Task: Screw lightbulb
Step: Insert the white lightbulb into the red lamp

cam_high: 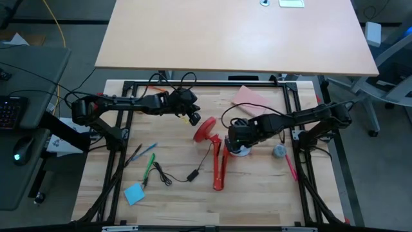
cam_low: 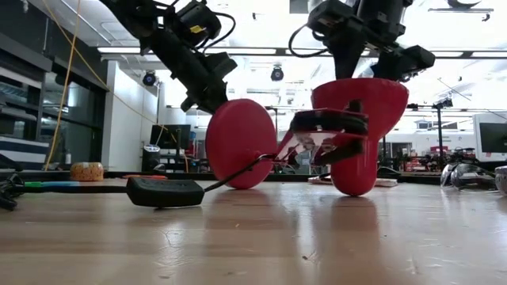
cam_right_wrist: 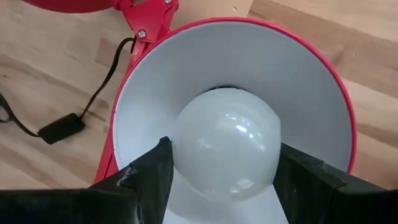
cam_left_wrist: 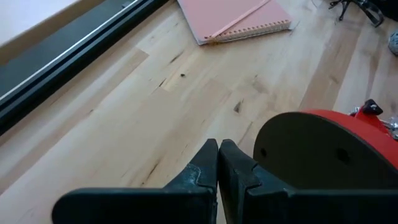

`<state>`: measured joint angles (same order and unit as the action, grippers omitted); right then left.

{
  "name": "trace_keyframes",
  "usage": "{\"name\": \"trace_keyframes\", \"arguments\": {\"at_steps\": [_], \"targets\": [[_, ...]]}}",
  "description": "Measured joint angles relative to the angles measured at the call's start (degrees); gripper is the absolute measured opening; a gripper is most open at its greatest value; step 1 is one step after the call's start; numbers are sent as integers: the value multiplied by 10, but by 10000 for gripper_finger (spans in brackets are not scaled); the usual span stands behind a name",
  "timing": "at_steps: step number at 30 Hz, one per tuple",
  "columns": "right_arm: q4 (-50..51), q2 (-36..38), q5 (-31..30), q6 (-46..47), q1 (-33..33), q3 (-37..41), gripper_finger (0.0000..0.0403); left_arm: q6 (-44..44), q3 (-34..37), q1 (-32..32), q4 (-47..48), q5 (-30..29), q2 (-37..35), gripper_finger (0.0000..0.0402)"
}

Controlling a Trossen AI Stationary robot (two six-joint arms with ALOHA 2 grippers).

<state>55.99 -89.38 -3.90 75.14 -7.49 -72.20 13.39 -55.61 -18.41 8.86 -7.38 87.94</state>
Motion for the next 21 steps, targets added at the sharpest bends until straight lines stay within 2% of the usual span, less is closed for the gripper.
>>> {"name": "trace_keyframes", "arguments": {"at_steps": [8,13,17,21], "targets": [[1,-2,-3,-24,0,0,236,18,0,0,0,-6,0,0],[-1,-2,-4,-79,0,-1,248,24,0,0,-1,-7,0,0],[-4,-2,-1,-112,0,-1,297,25,0,0,-1,-7,0,0],[-4,-2,0,-136,0,-1,368,25,0,0,-1,-7,0,0]]}}
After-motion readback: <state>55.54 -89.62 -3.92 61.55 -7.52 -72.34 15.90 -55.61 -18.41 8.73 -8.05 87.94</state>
